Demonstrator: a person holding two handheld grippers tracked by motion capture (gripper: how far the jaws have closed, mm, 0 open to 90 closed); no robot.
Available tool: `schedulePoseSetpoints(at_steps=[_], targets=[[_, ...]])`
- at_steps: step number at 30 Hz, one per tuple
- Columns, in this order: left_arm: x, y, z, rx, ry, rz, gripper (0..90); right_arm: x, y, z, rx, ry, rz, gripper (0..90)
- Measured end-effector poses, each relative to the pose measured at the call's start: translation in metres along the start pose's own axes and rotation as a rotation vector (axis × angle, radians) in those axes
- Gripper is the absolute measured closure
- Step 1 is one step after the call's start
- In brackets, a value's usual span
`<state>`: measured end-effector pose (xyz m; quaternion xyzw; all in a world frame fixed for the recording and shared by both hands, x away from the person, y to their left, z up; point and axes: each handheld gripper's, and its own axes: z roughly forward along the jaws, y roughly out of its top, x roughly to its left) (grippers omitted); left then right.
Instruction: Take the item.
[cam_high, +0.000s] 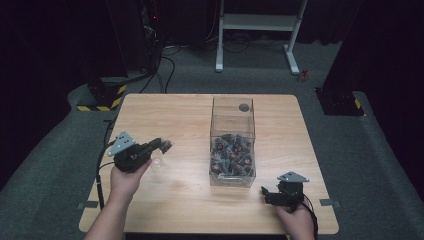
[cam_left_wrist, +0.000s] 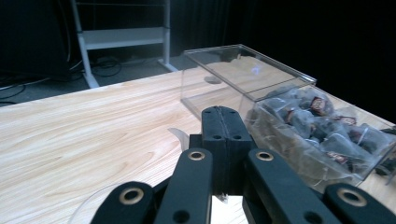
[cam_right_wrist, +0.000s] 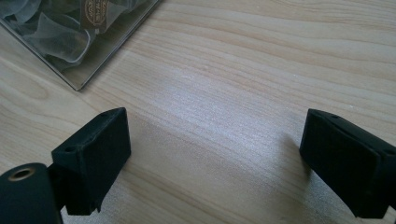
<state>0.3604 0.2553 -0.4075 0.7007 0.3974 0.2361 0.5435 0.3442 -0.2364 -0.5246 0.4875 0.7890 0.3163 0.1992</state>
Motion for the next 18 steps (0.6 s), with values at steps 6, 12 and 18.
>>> schedulePoseSetpoints(at_steps=[6, 12, 18], targets=[[0.01, -0.003, -0.007, 0.003, 0.028, -0.011, 90.0, 0.0, 0.0, 0.0, 0.0, 0.0, 0.0, 8.5], [0.018, -0.007, -0.011, 0.007, 0.05, -0.017, 90.0, 0.0, 0.0, 0.0, 0.0, 0.0, 0.0, 8.6], [0.025, -0.014, -0.011, 0.023, 0.073, -0.034, 90.0, 0.0, 0.0, 0.0, 0.0, 0.0, 0.0, 8.6]])
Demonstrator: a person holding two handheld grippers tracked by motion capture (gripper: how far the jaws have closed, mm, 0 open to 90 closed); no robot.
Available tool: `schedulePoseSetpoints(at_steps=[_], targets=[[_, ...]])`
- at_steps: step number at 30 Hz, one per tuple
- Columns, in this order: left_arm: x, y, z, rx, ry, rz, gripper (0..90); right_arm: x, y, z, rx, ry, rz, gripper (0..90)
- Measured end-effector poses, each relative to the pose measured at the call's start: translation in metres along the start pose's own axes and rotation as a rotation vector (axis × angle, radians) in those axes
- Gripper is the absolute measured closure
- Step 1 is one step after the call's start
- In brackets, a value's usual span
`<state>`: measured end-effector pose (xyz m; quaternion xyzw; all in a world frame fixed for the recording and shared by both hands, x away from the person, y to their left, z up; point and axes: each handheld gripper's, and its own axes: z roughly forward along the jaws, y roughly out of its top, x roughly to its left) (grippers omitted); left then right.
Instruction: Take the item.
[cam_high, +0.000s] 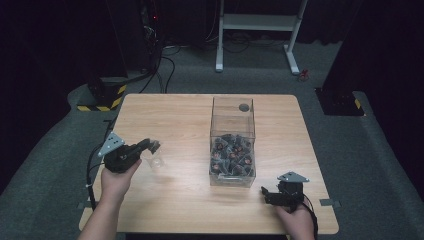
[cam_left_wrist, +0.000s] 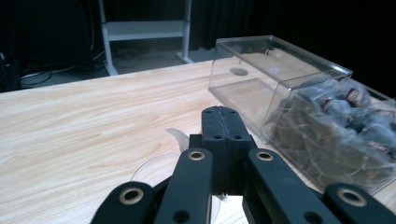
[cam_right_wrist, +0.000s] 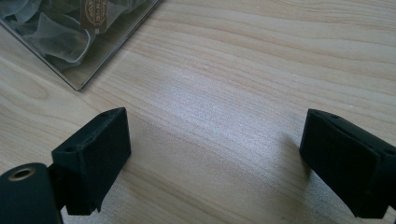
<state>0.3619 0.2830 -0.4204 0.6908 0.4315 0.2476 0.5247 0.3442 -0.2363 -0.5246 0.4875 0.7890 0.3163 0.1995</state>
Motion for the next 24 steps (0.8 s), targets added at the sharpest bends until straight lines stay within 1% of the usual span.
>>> schedulePoseSetpoints(at_steps=[4, 7, 8, 9, 14, 15, 16, 20, 22, 24], targets=[[0.005, -0.006, 0.002, 0.019, 0.017, -0.01, 90.0, 0.0, 0.0, 0.0, 0.0, 0.0, 0.0, 8.6], [0.008, -0.011, 0.004, 0.035, 0.028, -0.007, 90.0, 0.0, 0.0, 0.0, 0.0, 0.0, 0.0, 8.6], [0.008, -0.013, 0.005, 0.043, 0.029, -0.014, 90.0, 0.0, 0.0, 0.0, 0.0, 0.0, 0.0, 8.6], [0.009, -0.015, 0.006, 0.049, 0.033, -0.008, 90.0, 0.0, 0.0, 0.0, 0.0, 0.0, 0.0, 8.6], [0.01, -0.021, 0.011, 0.08, 0.047, -0.006, 90.0, 0.0, 0.0, 0.0, 0.0, 0.0, 0.0, 8.6], [0.011, -0.023, 0.012, 0.083, 0.053, 0.002, 90.0, 0.0, 0.0, 0.0, 0.0, 0.0, 0.0, 8.6], [0.01, -0.024, 0.013, 0.087, 0.053, -0.005, 90.0, 0.0, 0.0, 0.0, 0.0, 0.0, 0.0, 8.6], [0.011, -0.027, 0.015, 0.11, 0.061, 0.005, 90.0, 0.0, 0.0, 0.0, 0.0, 0.0, 0.0, 8.6], [0.011, -0.027, 0.015, 0.113, 0.064, -0.004, 87.9, 0.0, 0.0, 0.0, 0.0, 0.0, 0.0, 8.6], [0.012, -0.028, 0.015, 0.115, 0.071, 0.001, 83.2, 0.0, 0.0, 0.0, 0.0, 0.0, 0.0, 8.6]])
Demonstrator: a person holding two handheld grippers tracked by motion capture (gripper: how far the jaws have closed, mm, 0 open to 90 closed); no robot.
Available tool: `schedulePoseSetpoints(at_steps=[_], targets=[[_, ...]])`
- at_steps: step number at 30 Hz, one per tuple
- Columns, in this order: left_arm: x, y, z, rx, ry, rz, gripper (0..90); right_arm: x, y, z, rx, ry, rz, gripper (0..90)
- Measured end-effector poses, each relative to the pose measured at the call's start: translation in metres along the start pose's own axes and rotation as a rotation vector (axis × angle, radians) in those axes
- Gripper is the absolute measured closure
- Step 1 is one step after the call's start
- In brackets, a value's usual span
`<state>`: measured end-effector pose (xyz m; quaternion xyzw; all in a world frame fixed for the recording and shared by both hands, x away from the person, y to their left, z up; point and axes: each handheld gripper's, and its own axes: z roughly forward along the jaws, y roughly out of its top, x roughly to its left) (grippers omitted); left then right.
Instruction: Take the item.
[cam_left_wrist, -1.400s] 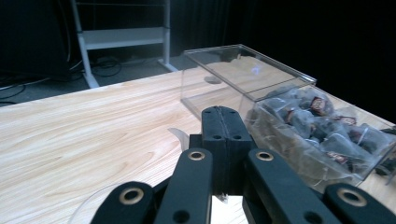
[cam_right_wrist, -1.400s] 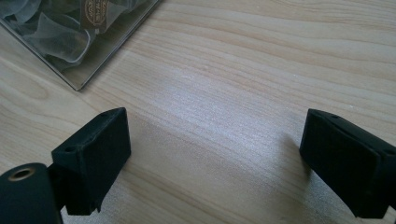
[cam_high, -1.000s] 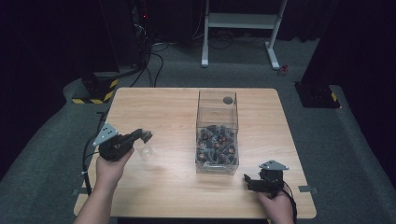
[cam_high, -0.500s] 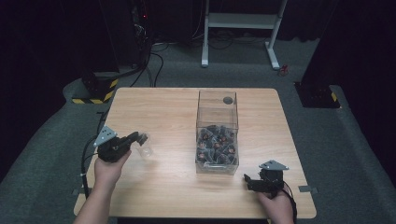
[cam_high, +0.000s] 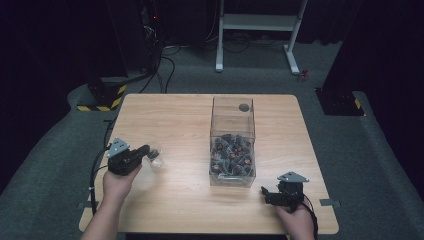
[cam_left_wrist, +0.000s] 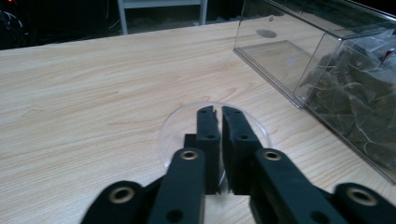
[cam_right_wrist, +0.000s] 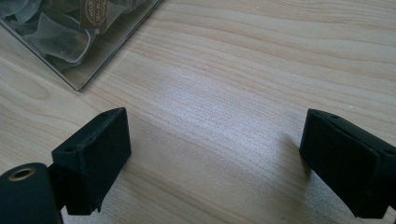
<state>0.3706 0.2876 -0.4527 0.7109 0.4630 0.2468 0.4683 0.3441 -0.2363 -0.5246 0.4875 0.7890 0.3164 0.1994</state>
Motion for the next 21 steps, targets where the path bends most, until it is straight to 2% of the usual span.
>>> schedulePoseSetpoints(at_steps=[4, 9, 12, 13, 21], targets=[[0.001, 0.001, -0.003, -0.008, 0.007, -0.001, 72.7, 0.0, 0.0, 0.0, 0.0, 0.0, 0.0, 8.6], [-0.002, 0.0, -0.009, -0.024, 0.04, -0.011, 49.8, 0.0, 0.0, 0.0, 0.0, 0.0, 0.0, 8.6], [-0.002, -0.003, -0.012, -0.002, 0.045, -0.011, 36.8, 0.0, 0.0, 0.0, 0.0, 0.0, 0.0, 8.6], [-0.002, -0.004, -0.013, 0.002, 0.052, -0.007, 30.0, 0.0, 0.0, 0.0, 0.0, 0.0, 0.0, 8.6], [0.002, -0.02, -0.025, 0.025, 0.056, -0.027, 20.6, 0.0, 0.0, 0.0, 0.0, 0.0, 0.0, 8.6]])
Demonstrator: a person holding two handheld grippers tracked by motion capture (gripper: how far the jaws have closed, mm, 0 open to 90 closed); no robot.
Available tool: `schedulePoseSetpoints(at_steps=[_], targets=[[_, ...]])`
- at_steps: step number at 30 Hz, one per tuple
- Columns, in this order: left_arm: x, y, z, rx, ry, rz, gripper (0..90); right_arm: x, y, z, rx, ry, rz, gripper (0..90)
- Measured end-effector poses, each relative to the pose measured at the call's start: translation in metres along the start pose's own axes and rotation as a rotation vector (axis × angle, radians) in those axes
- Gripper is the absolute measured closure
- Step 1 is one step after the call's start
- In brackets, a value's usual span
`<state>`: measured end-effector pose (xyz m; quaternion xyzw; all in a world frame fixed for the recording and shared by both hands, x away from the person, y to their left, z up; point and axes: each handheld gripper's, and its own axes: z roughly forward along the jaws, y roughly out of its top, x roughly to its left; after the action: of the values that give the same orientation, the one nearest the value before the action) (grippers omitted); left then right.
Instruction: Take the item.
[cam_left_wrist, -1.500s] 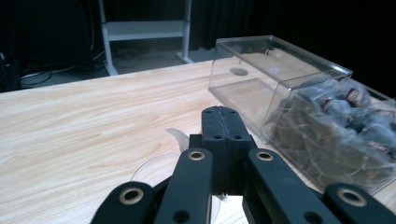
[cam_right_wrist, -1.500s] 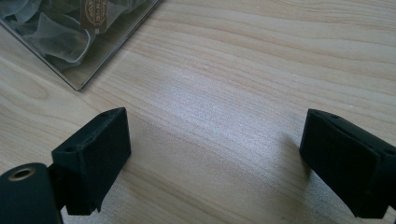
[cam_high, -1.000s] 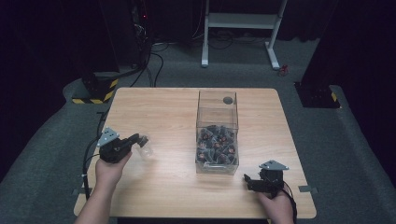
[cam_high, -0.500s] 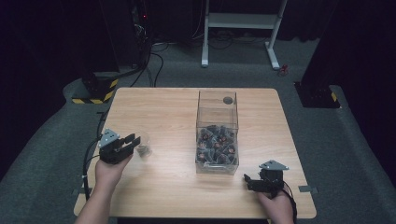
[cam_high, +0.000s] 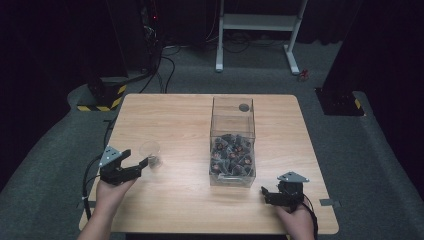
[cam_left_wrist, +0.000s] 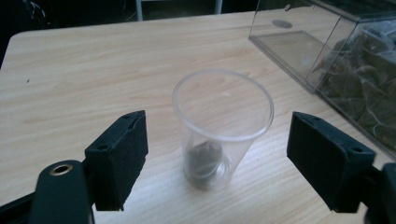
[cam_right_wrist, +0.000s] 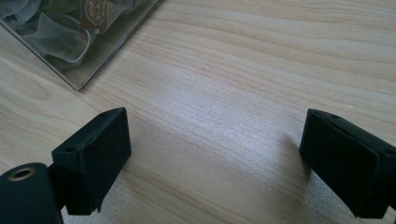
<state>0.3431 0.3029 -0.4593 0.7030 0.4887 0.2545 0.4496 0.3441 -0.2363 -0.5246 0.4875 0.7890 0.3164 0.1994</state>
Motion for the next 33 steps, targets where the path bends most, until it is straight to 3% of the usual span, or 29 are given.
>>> schedulePoseSetpoints(at_steps=[21, 25, 33], targets=[[0.002, -0.066, -0.005, 0.195, 0.002, -0.01, 19.6, 0.0, 0.0, 0.0, -0.001, -0.001, 0.0, 8.8], [-0.001, -0.075, -0.002, 0.236, 0.009, 0.015, 19.3, 0.0, 0.0, 0.0, -0.001, -0.001, 0.001, 8.8], [-0.007, -0.078, -0.001, 0.236, 0.023, 0.051, 19.4, 0.0, 0.0, 0.0, 0.0, 0.0, 0.001, 9.0]])
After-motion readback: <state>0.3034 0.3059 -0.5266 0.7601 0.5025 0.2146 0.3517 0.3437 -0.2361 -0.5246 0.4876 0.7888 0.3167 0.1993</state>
